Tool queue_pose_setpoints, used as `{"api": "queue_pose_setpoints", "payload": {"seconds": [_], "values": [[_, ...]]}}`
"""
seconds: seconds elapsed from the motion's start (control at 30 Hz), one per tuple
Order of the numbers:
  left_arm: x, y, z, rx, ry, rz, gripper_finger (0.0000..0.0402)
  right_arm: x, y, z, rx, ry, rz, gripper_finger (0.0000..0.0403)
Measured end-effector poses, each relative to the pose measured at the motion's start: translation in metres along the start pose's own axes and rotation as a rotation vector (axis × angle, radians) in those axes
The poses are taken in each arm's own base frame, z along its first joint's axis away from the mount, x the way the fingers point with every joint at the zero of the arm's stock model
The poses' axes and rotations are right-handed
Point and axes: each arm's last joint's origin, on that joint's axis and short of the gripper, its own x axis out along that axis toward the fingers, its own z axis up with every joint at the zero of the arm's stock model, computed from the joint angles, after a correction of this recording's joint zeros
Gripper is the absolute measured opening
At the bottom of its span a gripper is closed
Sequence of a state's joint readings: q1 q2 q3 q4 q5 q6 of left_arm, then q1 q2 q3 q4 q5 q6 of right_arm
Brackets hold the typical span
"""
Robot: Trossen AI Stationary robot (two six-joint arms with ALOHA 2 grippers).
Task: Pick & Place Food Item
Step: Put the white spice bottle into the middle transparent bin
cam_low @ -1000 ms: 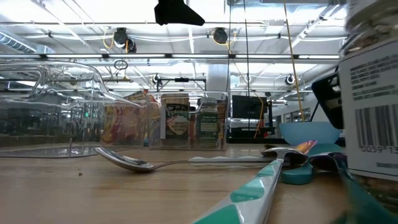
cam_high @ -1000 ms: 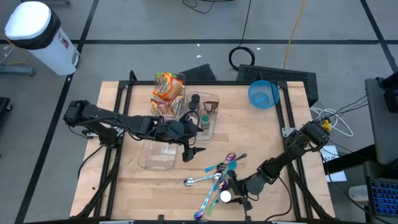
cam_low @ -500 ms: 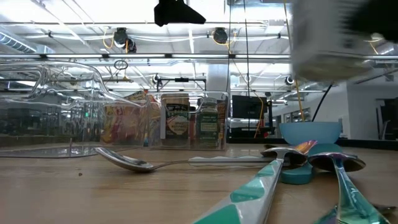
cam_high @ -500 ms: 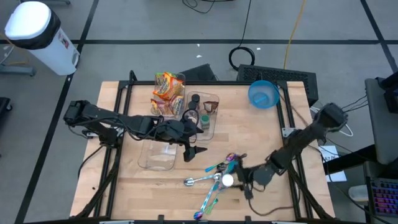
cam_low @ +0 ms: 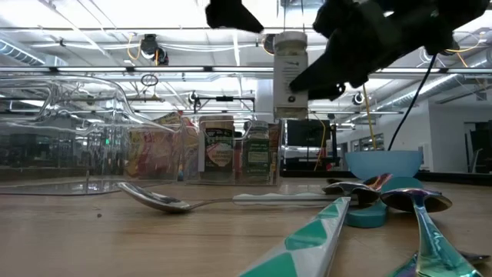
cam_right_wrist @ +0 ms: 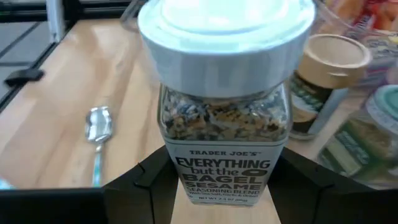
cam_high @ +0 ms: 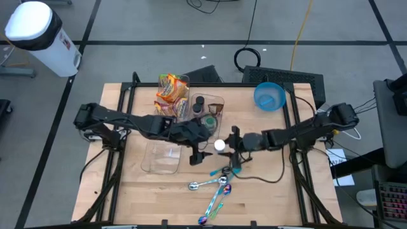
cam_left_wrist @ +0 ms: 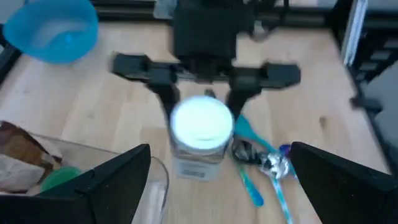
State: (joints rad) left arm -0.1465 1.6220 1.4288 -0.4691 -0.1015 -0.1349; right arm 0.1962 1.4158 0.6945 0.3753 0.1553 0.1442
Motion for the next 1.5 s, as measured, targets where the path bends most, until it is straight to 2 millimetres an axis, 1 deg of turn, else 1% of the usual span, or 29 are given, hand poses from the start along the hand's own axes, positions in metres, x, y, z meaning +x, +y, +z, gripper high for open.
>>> {"api": "queue_pose_setpoints", "payload": {"seconds": [0.13,0.27,0.37,0.5,0.6,0.73,0.83,0.93,1.03,1.1,1.27,1.43,1.5], "values": [[0.023,0.001,-0.01,0.039,0.061,0.043,0.0395,0.009,0.0,-0.005,0.002,0.006,0.023,0.0189],[0.037,0.001,-0.012,0.045,0.06,0.059,0.0395,0.016,0.006,-0.011,-0.034,0.005,0.042,0.0189],[0.042,0.0,-0.012,0.03,0.046,0.053,0.0395,0.018,0.009,-0.013,-0.047,0.004,0.051,0.0189],[0.042,-0.002,-0.012,0.023,0.054,-0.015,0.0395,0.018,0.01,-0.013,-0.047,-0.003,0.052,0.0189],[0.042,-0.007,-0.013,0.036,0.057,-0.076,0.0395,0.018,0.01,-0.012,-0.046,-0.009,0.051,0.0189],[0.043,-0.011,-0.012,0.052,0.045,-0.081,0.0395,0.017,0.01,-0.011,-0.046,-0.017,0.054,0.0189],[0.048,-0.01,-0.015,0.049,0.054,-0.071,0.0395,0.017,0.01,-0.01,-0.058,-0.025,0.054,0.0189],[0.058,-0.009,-0.016,0.043,0.044,-0.063,0.0395,0.017,0.01,-0.01,-0.058,-0.025,0.054,0.0189],[0.07,-0.009,-0.022,0.043,0.063,-0.036,0.0395,0.017,0.01,-0.011,-0.058,-0.022,0.054,0.0189],[0.071,-0.006,-0.022,0.041,0.067,-0.023,0.0395,0.017,0.01,-0.011,-0.06,-0.015,0.053,0.0189],[0.063,-0.002,-0.017,0.033,0.043,-0.022,0.0395,0.017,0.01,-0.011,-0.061,-0.015,0.055,0.0189],[0.058,-0.005,-0.014,0.059,0.031,-0.051,0.0393,0.017,0.01,-0.011,-0.061,-0.014,0.055,0.0189],[0.058,-0.006,-0.015,0.067,0.034,-0.054,0.0384,0.017,0.01,-0.011,-0.06,-0.014,0.055,0.0189]]}}
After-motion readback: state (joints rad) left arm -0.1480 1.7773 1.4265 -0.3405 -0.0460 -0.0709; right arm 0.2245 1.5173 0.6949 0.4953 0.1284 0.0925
